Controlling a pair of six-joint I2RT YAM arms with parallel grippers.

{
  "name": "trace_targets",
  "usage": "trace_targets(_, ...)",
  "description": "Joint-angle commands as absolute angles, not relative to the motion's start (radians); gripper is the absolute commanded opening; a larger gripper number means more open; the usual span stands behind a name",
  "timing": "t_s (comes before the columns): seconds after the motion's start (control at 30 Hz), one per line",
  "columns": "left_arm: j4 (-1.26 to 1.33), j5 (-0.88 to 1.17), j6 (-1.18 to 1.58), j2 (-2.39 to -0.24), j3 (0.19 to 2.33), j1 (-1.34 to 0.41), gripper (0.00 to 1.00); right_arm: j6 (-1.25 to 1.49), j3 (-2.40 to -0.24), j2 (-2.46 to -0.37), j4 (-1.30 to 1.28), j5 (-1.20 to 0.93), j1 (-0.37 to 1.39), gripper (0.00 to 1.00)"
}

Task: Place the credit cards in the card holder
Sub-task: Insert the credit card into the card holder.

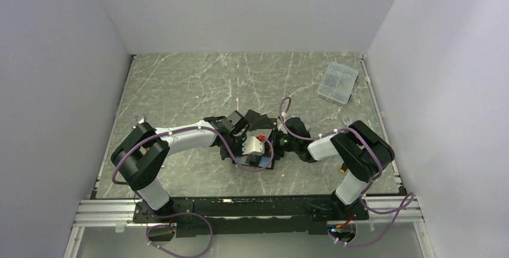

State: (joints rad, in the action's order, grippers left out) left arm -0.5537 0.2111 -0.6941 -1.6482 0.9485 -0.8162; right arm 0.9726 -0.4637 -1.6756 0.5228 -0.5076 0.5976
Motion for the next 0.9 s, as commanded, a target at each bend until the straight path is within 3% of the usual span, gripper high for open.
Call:
trace_targets(0.0, -0.594, 0.284, -0.678, -1.666, 0.939, -0.839, 0.04, 0.942, -0.418, -1.706, 0.362, -0.456, 0.609, 0.00)
trace_targets(0.7, -0.595, 0.279, -0.684, -1.661, 0.934, -0.838, 0.01, 0.784, -0.572, -1.770, 0.281, -0.514, 0.590, 0.00)
trace_targets(0.87, -0.600, 0.277, -0.682, -1.652, 0.934, -0.838, 0.00, 0.789, -0.581, -1.769, 0.215, -0.446, 0.596, 0.14)
